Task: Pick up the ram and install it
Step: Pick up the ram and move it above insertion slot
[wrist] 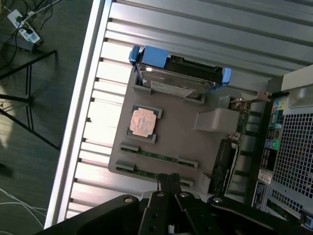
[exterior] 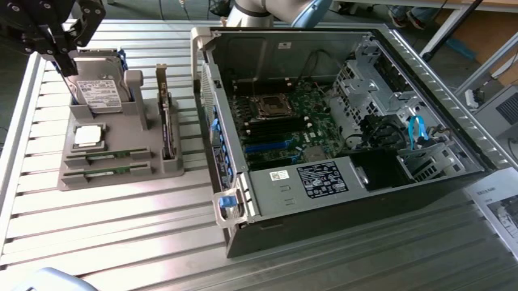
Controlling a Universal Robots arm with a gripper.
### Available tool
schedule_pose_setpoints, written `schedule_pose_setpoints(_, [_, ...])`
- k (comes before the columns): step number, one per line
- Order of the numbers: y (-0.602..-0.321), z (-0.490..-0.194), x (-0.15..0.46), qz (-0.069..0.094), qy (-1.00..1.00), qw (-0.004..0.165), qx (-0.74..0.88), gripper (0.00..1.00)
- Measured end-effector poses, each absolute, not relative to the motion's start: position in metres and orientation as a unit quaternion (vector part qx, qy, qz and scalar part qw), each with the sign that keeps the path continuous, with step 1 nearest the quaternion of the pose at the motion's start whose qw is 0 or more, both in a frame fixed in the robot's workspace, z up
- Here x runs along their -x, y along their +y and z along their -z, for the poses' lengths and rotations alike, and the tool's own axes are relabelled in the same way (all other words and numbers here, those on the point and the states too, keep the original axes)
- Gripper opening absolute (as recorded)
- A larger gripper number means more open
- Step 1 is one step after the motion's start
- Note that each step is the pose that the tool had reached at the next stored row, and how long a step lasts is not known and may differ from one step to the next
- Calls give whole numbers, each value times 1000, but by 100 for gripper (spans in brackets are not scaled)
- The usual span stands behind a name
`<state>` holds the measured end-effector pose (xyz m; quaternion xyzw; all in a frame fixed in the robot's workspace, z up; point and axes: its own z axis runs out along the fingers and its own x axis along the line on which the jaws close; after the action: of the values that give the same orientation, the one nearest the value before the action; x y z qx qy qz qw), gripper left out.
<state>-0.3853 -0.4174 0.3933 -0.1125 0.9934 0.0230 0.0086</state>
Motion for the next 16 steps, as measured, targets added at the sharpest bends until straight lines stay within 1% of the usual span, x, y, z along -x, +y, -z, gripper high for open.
schedule_pose_setpoints(16, [-417,-393,385,-24,983,7,182,10])
